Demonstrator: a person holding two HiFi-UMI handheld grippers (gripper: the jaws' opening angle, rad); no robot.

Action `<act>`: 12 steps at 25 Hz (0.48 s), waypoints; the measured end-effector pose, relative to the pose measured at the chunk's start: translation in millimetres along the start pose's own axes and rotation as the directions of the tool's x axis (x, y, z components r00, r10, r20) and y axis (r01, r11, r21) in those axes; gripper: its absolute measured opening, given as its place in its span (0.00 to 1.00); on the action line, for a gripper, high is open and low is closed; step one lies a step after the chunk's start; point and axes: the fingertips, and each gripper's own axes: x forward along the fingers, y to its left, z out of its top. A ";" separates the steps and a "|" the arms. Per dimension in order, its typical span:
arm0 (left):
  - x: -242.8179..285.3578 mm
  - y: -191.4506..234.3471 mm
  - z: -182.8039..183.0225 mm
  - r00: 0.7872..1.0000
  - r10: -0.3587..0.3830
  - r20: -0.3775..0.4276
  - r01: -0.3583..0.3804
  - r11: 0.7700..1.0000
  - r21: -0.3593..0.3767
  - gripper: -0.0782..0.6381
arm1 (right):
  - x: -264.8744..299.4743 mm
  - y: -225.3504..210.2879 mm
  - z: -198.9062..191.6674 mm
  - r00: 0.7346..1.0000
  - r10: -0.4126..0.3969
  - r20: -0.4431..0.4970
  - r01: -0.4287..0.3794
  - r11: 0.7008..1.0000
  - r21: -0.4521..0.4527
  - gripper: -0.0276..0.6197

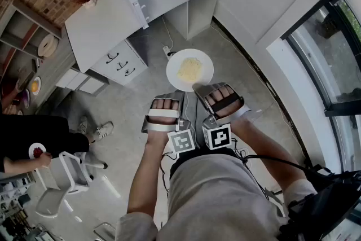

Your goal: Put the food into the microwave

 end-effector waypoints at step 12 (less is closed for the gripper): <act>1.0 -5.5 -6.7 1.000 -0.006 0.004 0.007 1.000 -0.015 0.12 | 3.5 -1.3 8.1 1.000 -0.009 0.006 0.008 1.000 0.012 0.07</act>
